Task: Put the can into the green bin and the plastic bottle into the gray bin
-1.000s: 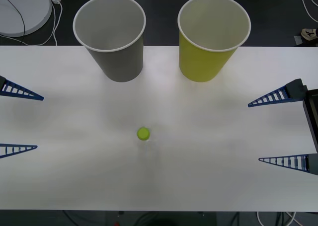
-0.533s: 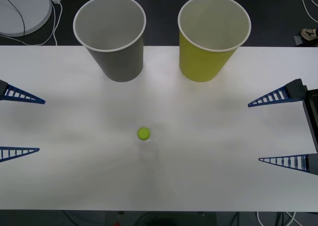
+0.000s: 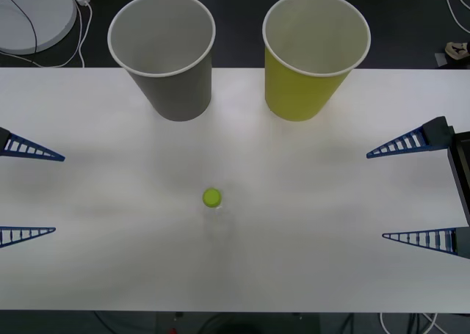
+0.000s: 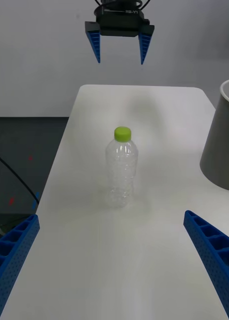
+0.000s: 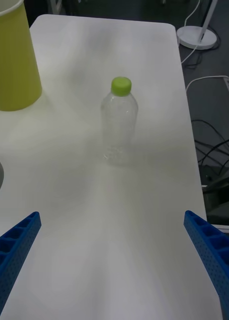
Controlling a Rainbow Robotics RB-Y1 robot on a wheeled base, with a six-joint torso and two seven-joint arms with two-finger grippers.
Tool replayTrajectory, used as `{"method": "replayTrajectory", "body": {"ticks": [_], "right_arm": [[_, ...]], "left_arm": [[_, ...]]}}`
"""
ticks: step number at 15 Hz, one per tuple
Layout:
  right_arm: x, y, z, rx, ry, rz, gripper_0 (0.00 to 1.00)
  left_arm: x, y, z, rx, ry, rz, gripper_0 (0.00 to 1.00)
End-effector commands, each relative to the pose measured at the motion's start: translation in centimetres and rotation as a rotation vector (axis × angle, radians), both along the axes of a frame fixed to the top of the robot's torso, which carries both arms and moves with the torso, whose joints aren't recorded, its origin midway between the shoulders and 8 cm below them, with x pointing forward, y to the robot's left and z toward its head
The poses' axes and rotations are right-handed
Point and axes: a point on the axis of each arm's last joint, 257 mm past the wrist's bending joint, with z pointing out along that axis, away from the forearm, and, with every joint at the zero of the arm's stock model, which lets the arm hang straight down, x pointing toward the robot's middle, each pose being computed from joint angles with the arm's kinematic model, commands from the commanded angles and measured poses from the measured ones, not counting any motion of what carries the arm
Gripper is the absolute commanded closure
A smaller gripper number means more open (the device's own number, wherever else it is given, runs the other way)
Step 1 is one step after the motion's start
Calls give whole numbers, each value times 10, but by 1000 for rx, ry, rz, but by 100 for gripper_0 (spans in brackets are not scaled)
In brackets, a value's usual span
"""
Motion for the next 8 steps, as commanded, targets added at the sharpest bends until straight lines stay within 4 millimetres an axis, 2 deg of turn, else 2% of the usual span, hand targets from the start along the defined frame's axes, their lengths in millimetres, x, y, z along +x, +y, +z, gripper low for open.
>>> {"method": "replayTrajectory", "body": {"ticks": [1, 3, 8], "right_arm": [[0, 0, 0, 0, 0, 0, 0], [0, 0, 0, 0, 0, 0, 0], [0, 0, 0, 0, 0, 0, 0]], "left_arm": [[-3, 3, -6, 4, 3, 3, 0], [-5, 4, -14, -2, 21, 18, 0], [-2, -10, -35, -74, 39, 28, 0]]}}
